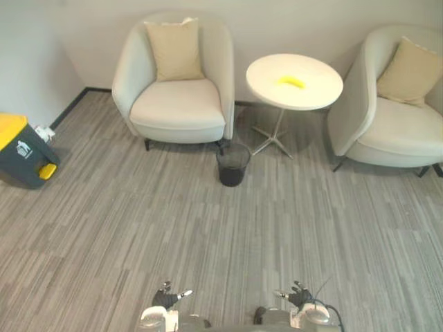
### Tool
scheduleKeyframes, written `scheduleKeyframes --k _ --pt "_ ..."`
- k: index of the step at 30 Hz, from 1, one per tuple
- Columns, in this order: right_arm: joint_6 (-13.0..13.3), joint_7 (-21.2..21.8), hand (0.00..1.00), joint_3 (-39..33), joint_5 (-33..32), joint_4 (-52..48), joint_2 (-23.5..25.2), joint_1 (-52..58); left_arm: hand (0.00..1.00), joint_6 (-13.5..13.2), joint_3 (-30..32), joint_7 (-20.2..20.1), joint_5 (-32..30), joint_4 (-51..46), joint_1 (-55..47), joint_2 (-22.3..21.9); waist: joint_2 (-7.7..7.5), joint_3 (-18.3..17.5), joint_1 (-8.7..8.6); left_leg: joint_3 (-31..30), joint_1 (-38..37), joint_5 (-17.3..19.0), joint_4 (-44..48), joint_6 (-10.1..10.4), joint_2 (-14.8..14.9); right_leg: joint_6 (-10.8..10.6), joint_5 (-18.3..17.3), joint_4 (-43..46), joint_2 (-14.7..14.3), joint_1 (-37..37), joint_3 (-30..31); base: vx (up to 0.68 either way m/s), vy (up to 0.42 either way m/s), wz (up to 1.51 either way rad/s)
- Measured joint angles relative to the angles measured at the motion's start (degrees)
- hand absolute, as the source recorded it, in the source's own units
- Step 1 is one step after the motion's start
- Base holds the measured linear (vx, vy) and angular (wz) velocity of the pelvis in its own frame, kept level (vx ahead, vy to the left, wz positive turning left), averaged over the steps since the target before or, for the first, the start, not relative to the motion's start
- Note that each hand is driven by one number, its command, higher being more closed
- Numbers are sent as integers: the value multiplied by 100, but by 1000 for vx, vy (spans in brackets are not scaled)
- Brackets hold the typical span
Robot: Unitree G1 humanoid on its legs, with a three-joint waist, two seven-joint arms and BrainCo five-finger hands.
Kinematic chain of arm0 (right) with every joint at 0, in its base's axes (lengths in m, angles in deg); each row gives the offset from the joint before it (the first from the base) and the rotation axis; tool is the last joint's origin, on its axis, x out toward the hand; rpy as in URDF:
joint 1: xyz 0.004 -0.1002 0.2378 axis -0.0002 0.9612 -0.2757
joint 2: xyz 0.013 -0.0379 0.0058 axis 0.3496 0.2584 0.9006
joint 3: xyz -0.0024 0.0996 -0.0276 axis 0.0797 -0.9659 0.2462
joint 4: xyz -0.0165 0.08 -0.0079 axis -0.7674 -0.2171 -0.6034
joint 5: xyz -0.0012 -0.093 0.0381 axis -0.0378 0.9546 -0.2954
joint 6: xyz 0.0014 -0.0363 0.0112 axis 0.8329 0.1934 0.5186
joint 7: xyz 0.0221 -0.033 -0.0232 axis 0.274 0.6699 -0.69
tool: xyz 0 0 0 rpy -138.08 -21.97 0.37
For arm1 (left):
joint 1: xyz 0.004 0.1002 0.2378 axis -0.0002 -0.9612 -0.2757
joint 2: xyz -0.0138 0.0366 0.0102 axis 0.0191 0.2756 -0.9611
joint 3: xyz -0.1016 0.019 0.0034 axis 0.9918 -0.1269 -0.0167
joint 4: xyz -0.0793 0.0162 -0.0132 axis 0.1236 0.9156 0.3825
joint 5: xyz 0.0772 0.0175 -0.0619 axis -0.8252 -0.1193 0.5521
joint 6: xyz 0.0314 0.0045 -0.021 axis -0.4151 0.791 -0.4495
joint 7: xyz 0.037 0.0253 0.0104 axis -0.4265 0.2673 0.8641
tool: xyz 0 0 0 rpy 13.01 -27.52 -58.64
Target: Organize the slippers on the shoe rack
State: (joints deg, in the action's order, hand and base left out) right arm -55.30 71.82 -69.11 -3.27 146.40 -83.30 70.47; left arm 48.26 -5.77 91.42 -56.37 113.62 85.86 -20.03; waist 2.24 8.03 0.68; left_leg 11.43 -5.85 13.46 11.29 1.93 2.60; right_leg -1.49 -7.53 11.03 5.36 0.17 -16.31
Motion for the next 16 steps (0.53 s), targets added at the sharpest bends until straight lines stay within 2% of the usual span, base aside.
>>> scheduleKeyframes --k 1,5,16 --pt "-12 3 0 -8 21 127 -32 -35 0 1 -15 -5 -2 -2 -1 -14 55 -53 25 -12 71 -81 -19 37 72 39 291 -514 -168 -159 100 27 -73 -35" --pt "-24 -2 0 -111 37 193 -12 -24 0 2 -12 -4 -3 -2 23 24 -22 -60 113 -37 144 -226 -56 44 83 131 844 -1454 -370 -417 286 16 -74 -32" --pt "-32 -107 0 -214 53 213 0 34 0 1 67 -7 -8 206 109 51 -131 -54 147 -327 -183 -220 -277 49 56 144 1089 -1660 -426 -663 410 -50 1 -5"
